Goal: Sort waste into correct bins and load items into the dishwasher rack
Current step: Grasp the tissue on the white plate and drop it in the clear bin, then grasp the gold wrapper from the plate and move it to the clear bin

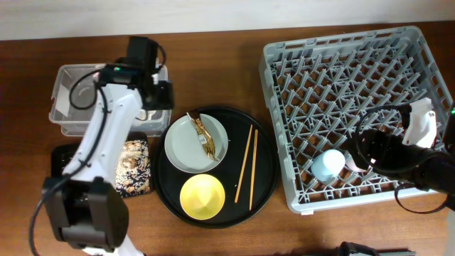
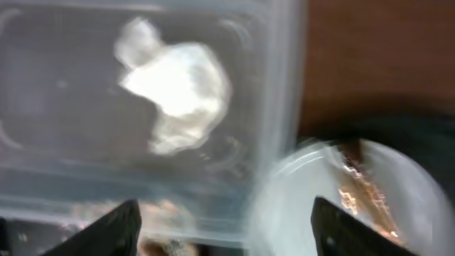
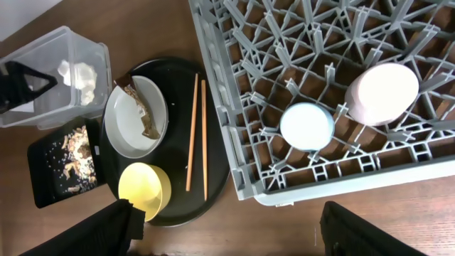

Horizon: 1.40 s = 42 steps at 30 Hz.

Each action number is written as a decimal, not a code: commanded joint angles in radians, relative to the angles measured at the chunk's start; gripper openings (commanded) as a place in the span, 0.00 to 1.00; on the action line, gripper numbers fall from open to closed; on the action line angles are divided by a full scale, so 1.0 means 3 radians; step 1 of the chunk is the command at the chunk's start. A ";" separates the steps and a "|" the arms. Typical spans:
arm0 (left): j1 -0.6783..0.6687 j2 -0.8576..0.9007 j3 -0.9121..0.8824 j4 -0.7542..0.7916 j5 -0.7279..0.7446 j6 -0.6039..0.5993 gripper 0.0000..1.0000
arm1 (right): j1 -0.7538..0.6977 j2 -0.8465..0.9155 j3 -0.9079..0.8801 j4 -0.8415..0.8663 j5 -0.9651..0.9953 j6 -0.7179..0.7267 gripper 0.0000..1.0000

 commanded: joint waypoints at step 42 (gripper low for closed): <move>-0.1095 0.0594 -0.0875 0.0589 0.0197 -0.1161 0.50 | -0.0015 -0.0006 0.0000 -0.0001 -0.0019 -0.0013 0.85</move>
